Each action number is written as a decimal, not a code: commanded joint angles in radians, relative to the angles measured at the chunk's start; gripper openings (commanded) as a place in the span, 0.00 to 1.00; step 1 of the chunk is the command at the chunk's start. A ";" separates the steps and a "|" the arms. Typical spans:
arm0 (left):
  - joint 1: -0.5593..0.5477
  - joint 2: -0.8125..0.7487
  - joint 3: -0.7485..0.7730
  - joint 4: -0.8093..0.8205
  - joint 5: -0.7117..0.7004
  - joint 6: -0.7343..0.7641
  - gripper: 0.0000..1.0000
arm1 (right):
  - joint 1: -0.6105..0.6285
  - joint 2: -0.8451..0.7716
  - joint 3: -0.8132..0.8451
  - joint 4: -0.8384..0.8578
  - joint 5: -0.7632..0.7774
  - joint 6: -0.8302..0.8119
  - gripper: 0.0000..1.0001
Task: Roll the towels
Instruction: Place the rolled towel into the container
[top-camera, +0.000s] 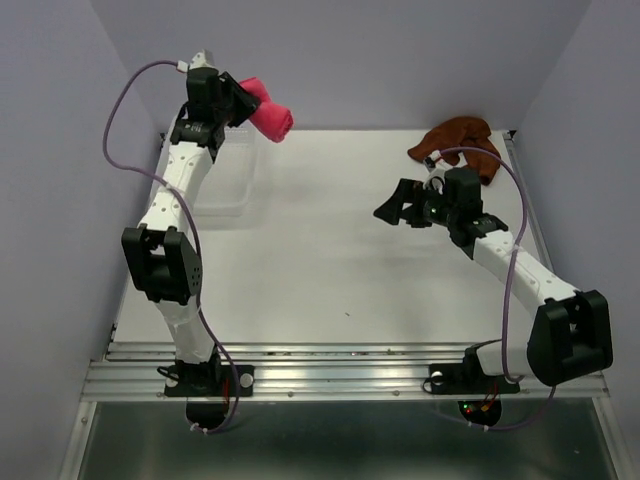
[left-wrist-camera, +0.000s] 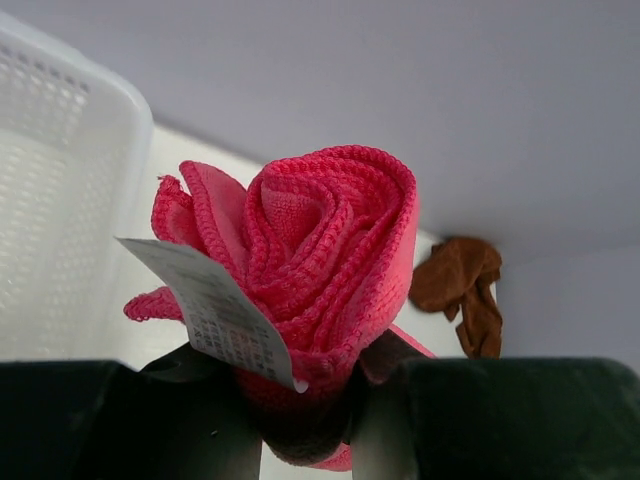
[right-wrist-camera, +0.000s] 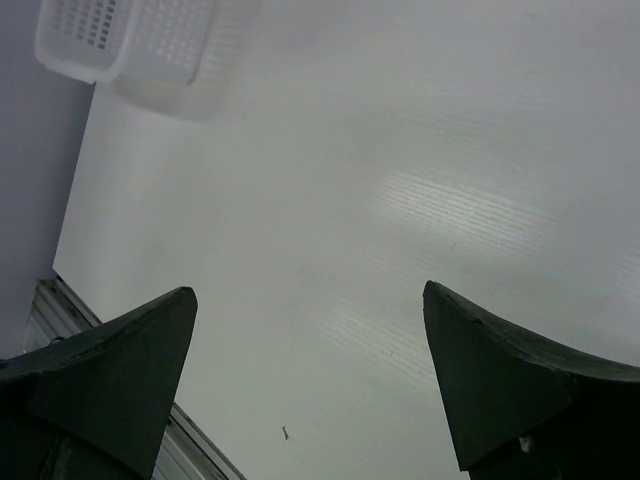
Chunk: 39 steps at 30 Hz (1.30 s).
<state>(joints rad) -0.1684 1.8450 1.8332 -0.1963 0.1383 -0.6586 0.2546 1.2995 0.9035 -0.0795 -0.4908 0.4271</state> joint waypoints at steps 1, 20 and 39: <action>0.092 0.052 0.129 0.023 0.037 0.010 0.00 | -0.005 0.044 0.074 0.014 0.064 0.025 1.00; 0.267 0.427 0.216 0.351 -0.008 -0.194 0.00 | -0.005 0.284 0.255 -0.026 0.069 0.025 1.00; 0.270 0.600 0.268 0.405 -0.094 -0.226 0.00 | -0.005 0.422 0.339 -0.109 0.040 -0.002 1.00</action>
<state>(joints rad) 0.0963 2.4367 2.0464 0.1501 0.0772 -0.8734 0.2546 1.6958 1.1774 -0.1486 -0.4393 0.4461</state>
